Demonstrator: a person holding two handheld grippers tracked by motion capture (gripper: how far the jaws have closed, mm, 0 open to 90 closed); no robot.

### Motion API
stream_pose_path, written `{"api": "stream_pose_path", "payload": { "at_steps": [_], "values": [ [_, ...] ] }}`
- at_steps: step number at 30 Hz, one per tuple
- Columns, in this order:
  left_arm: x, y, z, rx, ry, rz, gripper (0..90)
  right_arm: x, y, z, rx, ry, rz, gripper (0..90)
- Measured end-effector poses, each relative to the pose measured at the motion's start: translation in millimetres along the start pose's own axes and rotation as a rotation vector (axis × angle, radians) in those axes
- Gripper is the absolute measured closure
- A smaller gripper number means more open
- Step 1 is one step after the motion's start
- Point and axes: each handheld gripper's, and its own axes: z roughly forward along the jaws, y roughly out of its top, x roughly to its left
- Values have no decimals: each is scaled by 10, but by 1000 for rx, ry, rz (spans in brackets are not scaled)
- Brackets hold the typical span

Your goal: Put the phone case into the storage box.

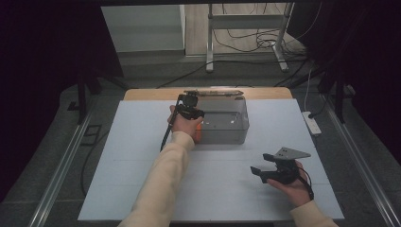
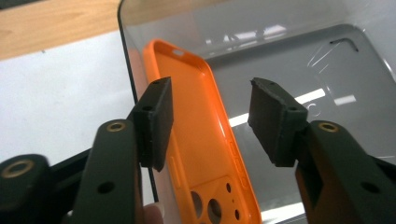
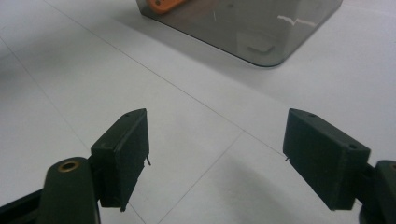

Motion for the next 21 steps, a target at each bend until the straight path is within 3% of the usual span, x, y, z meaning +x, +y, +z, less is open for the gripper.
{"api": "stream_pose_path", "payload": {
  "at_steps": [9, 21],
  "values": [
    [61, 6, -86, -25, -12, 27, 439, -1, -1, 0, -3, 0, 1, 227],
    [176, -7, -194, -56, -96, 49, 363, -3, -1, -2, 0, -3, 1, 227]
  ]
}}
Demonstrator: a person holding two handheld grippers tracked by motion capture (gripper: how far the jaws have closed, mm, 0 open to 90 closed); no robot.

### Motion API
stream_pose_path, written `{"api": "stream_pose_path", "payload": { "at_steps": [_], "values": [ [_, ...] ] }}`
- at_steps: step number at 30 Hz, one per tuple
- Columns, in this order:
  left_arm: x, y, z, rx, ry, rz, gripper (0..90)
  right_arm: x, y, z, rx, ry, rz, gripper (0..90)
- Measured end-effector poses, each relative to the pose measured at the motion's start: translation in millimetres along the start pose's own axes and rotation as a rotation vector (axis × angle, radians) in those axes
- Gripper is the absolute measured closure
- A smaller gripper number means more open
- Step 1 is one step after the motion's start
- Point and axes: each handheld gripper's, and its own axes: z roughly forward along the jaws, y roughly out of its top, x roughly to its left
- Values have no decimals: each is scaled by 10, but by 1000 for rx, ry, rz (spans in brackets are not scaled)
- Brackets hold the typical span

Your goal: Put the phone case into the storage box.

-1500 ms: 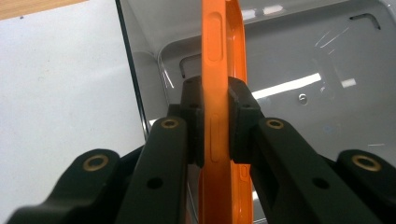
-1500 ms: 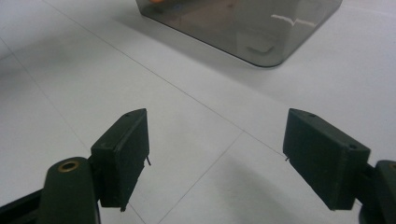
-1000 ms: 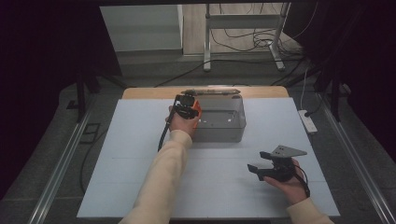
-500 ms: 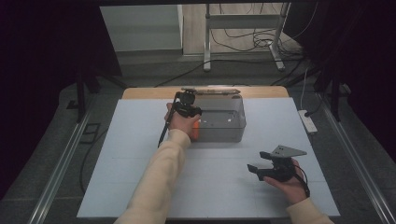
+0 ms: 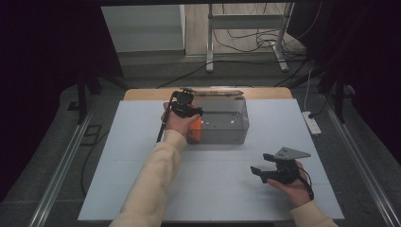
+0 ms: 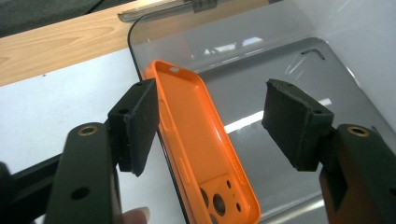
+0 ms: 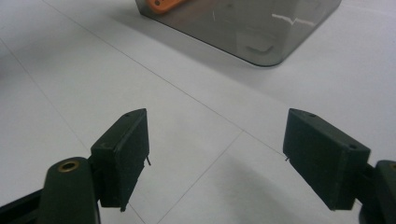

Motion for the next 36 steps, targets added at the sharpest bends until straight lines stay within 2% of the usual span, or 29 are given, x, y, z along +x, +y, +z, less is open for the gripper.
{"api": "stream_pose_path", "payload": {
  "at_steps": [20, 30, 36],
  "values": [
    [9, -53, -203, -34, -118, 92, 316, -3, -5, -5, -4, -1, 2, 227],
    [-2, -80, -262, -57, -171, 129, 300, -4, -5, 2, -4, -2, 1, 227],
    [13, -101, -301, -73, -197, 135, 290, -11, -7, -3, -2, -3, 5, 227]
  ]
}}
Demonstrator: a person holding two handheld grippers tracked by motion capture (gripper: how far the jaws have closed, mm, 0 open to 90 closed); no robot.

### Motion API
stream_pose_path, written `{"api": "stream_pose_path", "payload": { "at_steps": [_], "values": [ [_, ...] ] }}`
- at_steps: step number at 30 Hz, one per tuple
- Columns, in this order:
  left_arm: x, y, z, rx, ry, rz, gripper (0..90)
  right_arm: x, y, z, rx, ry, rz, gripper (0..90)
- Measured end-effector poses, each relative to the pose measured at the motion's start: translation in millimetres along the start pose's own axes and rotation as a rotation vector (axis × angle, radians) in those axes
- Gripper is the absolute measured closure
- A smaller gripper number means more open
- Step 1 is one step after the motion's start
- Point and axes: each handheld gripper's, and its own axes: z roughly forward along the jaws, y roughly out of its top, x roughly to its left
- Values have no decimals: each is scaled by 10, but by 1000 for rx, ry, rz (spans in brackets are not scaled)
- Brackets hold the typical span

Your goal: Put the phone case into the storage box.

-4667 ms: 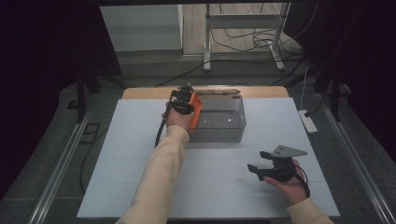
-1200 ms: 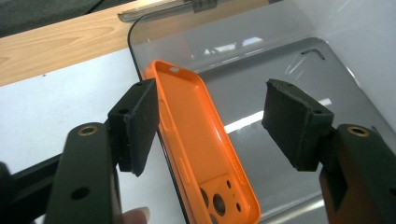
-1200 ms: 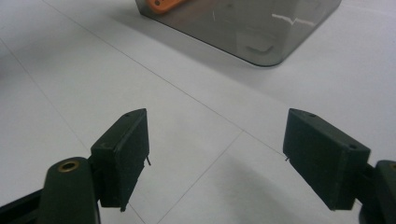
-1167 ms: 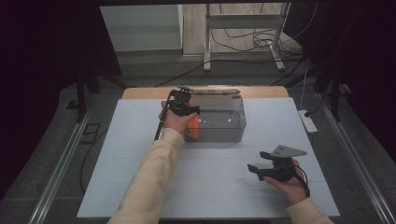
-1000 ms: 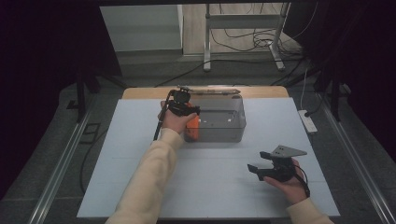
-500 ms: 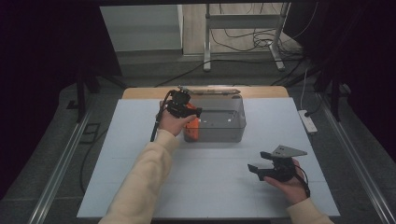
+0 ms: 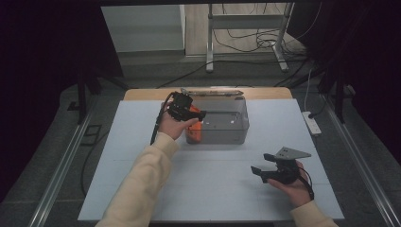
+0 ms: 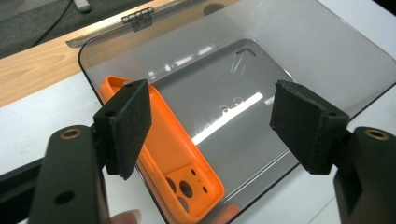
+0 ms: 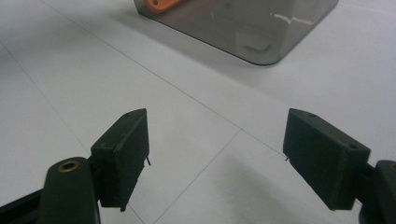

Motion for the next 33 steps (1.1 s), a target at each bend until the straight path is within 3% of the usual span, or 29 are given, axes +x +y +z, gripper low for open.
{"api": "stream_pose_path", "payload": {
  "at_steps": [17, 33],
  "values": [
    [91, -165, -208, -35, -50, 38, 289, -34, -25, 6, 6, 5, 6, 227],
    [75, -382, -366, -52, -70, 81, 284, -15, -22, 10, 13, 0, -7, 228]
  ]
}}
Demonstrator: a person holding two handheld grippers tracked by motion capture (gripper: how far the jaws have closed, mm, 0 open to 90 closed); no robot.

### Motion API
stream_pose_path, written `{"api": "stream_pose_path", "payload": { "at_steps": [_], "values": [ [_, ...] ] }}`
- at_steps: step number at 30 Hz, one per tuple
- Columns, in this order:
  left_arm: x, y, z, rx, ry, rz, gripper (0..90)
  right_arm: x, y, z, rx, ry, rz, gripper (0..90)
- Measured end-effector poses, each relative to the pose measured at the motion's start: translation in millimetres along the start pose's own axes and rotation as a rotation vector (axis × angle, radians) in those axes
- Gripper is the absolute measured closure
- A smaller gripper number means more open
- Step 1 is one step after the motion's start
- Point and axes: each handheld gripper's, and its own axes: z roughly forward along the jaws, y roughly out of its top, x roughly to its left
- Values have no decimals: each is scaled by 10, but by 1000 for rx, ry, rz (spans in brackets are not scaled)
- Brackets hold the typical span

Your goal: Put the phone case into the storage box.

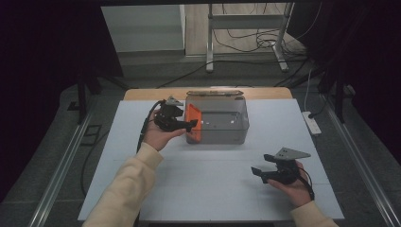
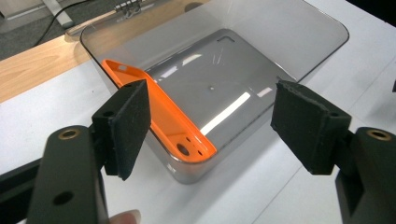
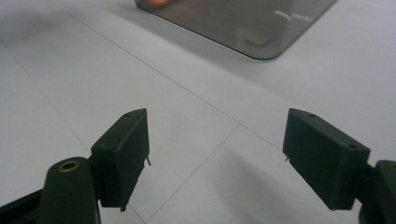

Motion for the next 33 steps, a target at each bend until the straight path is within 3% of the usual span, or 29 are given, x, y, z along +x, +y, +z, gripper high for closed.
{"api": "stream_pose_path", "payload": {
  "at_steps": [6, 19, 33],
  "values": [
    [-17, -110, -82, -19, -8, 12, 279, 12, -6, -6, 9, -5, -5, 228],
    [30, -426, -286, -58, -27, -2, 265, 16, -20, -16, 12, -8, -1, 229],
    [-33, -946, -513, -111, -37, -22, 253, 4, -15, -2, 8, -6, -2, 228]
  ]
}}
